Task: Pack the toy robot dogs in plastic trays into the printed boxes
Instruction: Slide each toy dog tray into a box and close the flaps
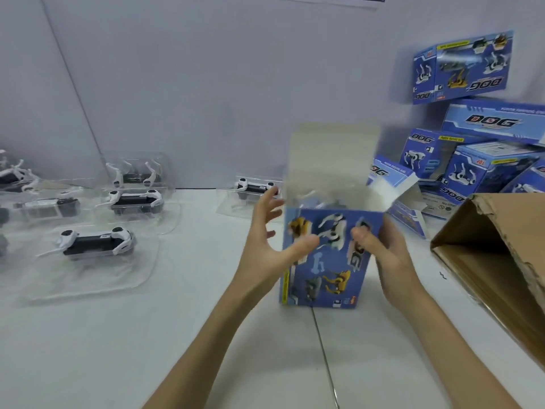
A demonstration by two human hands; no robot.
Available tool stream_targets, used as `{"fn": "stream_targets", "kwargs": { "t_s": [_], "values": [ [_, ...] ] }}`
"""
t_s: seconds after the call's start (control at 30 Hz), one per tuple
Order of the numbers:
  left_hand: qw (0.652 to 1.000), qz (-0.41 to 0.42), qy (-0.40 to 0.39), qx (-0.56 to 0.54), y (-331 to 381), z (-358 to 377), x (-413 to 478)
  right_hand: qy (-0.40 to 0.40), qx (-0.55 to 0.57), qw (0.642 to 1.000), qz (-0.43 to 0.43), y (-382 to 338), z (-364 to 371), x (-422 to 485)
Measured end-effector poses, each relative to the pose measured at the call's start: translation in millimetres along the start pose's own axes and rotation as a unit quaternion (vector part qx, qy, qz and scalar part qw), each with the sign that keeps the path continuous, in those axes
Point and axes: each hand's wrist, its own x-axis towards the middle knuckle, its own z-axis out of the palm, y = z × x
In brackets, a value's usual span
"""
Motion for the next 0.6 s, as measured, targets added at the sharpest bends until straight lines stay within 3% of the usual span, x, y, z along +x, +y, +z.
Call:
{"fn": "stream_targets", "kwargs": {
  "t_s": [0.07,0.13,0.2,0.3,0.37,0.5,0.6],
  "values": [
    [0.999,-0.028,-0.035,-0.025,-3,3,-1,-0.032,-0.012,0.999,0.038,1,3,0],
    [0.999,-0.02,-0.012,-0.024,-9,5,-3,0.018,-0.069,0.997,0.002,-4,5,-3],
    [1.0,-0.002,0.011,-0.002,-11,5,-5,0.109,-0.186,0.971,-0.105,-14,7,-5],
    [0.999,0.028,0.025,0.012,-11,8,-7,0.193,-0.272,0.893,-0.301,-41,12,-2],
    [0.999,0.037,0.029,0.017,-10,10,-7,0.146,-0.267,0.891,-0.338,-69,19,14],
    [0.998,0.051,0.028,0.035,-10,10,-9,-0.059,-0.271,0.94,-0.2,-123,38,59],
    [0.996,0.061,0.029,0.051,-11,8,-9,-0.173,-0.399,0.892,-0.12,-131,47,88]
  ]
}}
